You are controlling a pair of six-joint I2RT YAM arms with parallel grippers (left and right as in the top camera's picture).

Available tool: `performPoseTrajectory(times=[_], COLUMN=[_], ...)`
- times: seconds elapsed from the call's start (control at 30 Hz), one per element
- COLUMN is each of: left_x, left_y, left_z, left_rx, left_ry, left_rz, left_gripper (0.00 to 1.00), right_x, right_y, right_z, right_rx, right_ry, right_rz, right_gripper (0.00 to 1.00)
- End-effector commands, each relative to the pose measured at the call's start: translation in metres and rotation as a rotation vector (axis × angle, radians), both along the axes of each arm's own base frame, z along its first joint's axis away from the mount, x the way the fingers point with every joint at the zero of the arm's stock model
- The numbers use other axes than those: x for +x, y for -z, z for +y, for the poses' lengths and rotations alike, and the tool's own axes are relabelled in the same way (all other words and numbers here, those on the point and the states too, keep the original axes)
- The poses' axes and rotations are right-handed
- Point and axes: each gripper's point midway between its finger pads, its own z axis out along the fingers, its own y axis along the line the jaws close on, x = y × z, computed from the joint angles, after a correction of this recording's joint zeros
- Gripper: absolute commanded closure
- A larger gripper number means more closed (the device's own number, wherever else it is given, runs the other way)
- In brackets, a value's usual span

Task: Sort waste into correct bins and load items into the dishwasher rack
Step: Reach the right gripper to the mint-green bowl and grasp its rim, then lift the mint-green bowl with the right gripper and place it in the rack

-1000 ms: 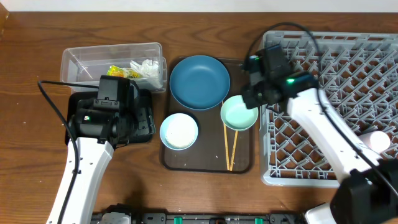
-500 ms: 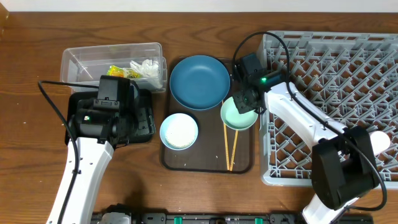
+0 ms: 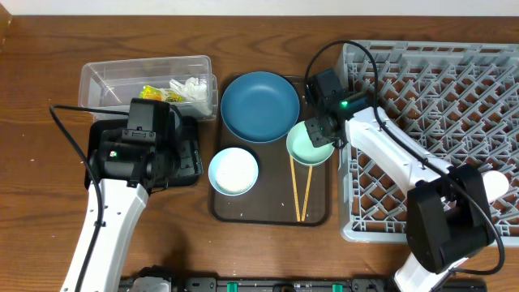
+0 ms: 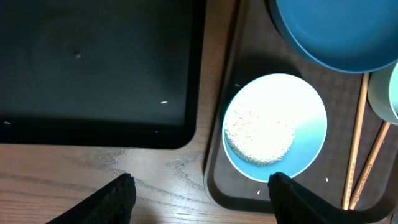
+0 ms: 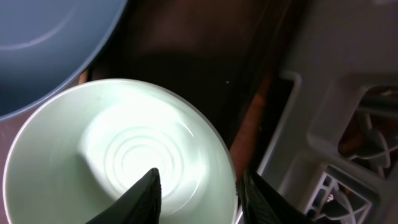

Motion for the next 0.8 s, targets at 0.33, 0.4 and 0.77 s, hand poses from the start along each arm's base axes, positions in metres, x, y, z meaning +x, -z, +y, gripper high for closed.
performPoseTrajectory(times=[0.33,0.4,0.77], left_x=[0.001,0.001,0.001], left_y=[-0.001,-0.001,-0.001], left_z=[0.002,0.002,0.002], left_rx=[0.003,0.003,0.004], left_ry=[-0.001,-0.001,-0.001], left_rz=[-0.001,-0.001,0.000], left_gripper=[0.28,0.28,0.28], right_x=[0.021,0.018,0.005], right_y=[-0.003,0.005,0.016], right_z=[-0.008,-0.007,0.002], right_rx=[-0.050,-0.048,-0.029], right_ry=[-0.038,-0.043,-0.070], right_rz=[-0.057,-0.027,0.036], right_gripper=[0.50,0.50,0.72])
